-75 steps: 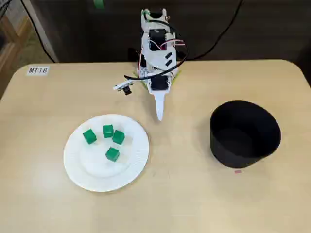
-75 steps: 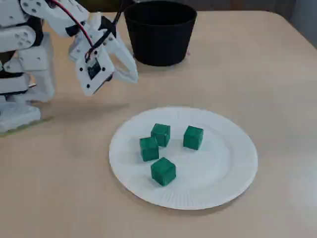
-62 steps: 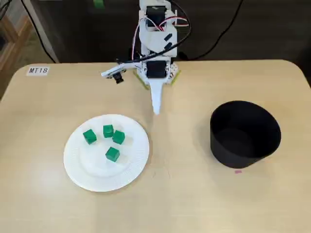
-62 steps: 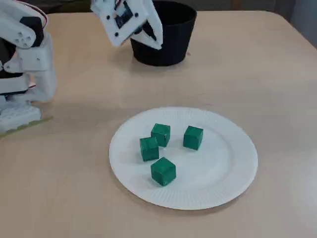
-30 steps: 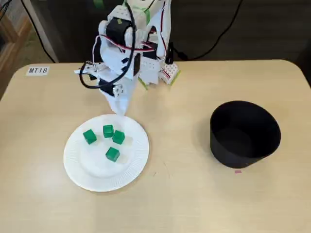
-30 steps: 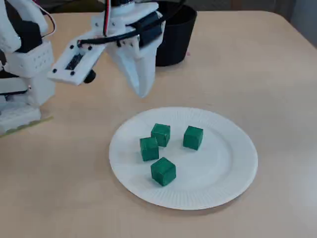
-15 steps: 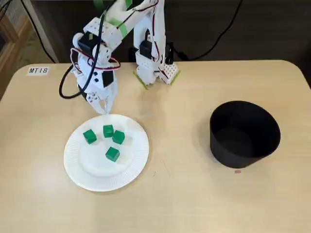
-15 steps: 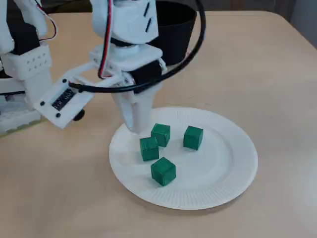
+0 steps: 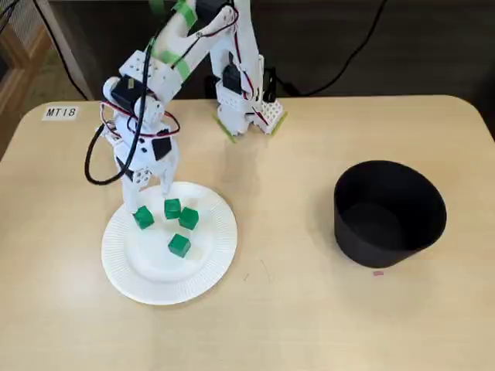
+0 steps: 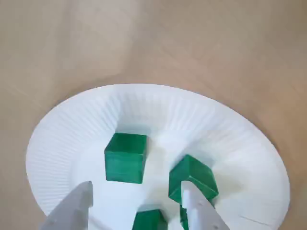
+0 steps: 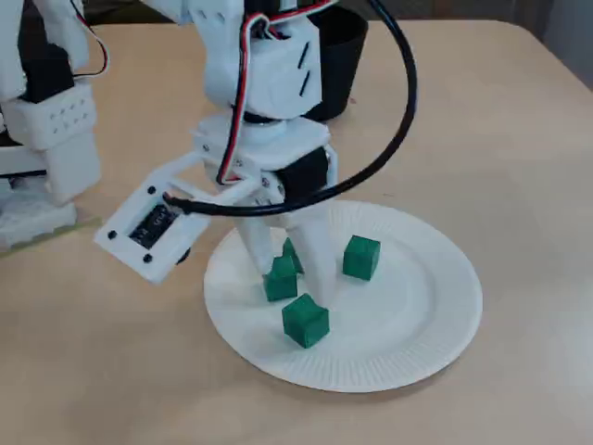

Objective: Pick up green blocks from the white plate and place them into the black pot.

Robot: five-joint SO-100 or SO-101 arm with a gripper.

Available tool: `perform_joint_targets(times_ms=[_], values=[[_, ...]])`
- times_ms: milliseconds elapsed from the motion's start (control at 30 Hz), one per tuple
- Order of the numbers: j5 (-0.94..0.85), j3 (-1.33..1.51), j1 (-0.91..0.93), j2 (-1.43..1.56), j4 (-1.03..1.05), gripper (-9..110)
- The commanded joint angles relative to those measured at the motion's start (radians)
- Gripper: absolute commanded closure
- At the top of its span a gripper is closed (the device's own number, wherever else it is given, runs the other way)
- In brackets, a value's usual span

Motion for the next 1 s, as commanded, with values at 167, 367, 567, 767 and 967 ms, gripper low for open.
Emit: perform_joint_targets(times_ms=[167, 367, 567, 767, 967], values=[[-0.043, -0.141, 0.025, -0.109, -0.011, 74], [-0.032, -0.16, 0.032, -0.169, -0.028, 78], [0.005, -0.172, 0.034, -0.222, -0.087, 104], [-0.011, -0.178, -0.006, -0.166, -0.149, 104], [-0.009, -0.169, -0.104, 0.127, -0.213, 104]])
